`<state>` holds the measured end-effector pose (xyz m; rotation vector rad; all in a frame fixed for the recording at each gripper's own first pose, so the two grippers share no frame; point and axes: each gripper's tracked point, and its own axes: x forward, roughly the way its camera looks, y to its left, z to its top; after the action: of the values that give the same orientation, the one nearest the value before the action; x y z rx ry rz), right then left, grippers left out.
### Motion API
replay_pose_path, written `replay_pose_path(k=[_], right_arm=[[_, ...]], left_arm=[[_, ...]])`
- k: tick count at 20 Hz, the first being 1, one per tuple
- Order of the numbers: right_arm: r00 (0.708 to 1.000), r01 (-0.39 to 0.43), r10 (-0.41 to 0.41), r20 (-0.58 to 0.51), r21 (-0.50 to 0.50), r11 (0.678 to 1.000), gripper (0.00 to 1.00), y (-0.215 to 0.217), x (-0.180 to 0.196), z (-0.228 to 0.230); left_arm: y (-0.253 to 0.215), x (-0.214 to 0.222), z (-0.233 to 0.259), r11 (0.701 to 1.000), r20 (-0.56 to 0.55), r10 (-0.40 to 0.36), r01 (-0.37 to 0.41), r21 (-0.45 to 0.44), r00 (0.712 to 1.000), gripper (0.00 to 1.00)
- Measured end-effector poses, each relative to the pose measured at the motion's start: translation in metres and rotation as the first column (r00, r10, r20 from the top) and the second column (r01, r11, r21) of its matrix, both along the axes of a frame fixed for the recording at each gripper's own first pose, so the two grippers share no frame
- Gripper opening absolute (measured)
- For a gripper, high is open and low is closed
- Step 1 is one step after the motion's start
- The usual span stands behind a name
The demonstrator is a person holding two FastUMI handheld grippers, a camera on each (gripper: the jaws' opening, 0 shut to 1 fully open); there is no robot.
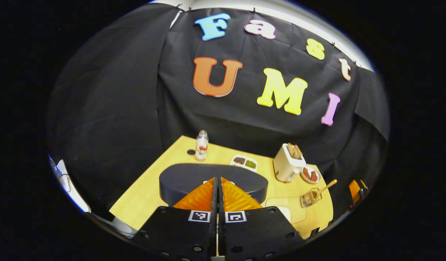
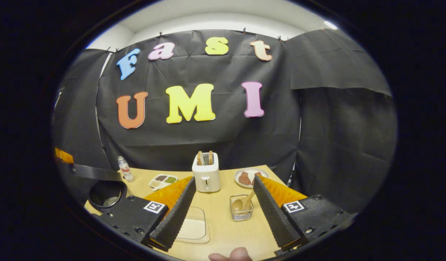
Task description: Close the left gripper, press the button to open the rice cooker; take a wooden spoon from the chopstick holder with the right hand, scoop a spoonful of rice and pour it into the rice cooker, then put the wooden spoon back into the chopstick holder.
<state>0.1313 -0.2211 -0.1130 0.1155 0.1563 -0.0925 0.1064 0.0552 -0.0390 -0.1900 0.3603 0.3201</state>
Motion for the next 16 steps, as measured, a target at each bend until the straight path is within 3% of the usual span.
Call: replay_pose_path(k=[1,5,9,10,15,16], right_arm=[[1.0,0.0,0.0,0.003,-0.003,1.0,1.0,0.0,0.001,0.002],[1.0,-0.023,0.024,0.019,-0.024,0.999,1.0,0.0,0.003,0.012],[1.0,-0.023,0.023,0.001,-0.017,1.0,1.0,-0.007,0.008,0.007],[1.0,-0.025,0.025,-0.005,-0.016,1.0,1.0,-0.008,0.009,0.005],[0.999,-0.024,0.025,-0.038,0.016,1.0,1.0,-0.03,0.025,-0.014],[0.998,-0.023,0.025,-0.053,0.03,0.999,1.0,-0.036,0.031,-0.021]], left_arm=[[0.003,0.002,0.01,1.0,0.031,0.008,-0.009,0.018,0.999,0.02],[0.002,0.003,0.023,0.999,0.086,0.025,-0.028,0.028,0.996,0.2],[-0.002,-0.004,0.03,0.993,0.121,0.034,-0.047,0.106,0.992,1.0],[-0.006,-0.005,0.033,0.992,0.132,0.031,-0.047,0.115,0.991,0.96],[-0.038,-0.016,0.043,0.984,0.182,-0.013,-0.02,0.179,0.983,0.98],[-0.045,-0.016,0.045,0.981,0.195,-0.025,-0.013,0.192,0.98,0.95]])
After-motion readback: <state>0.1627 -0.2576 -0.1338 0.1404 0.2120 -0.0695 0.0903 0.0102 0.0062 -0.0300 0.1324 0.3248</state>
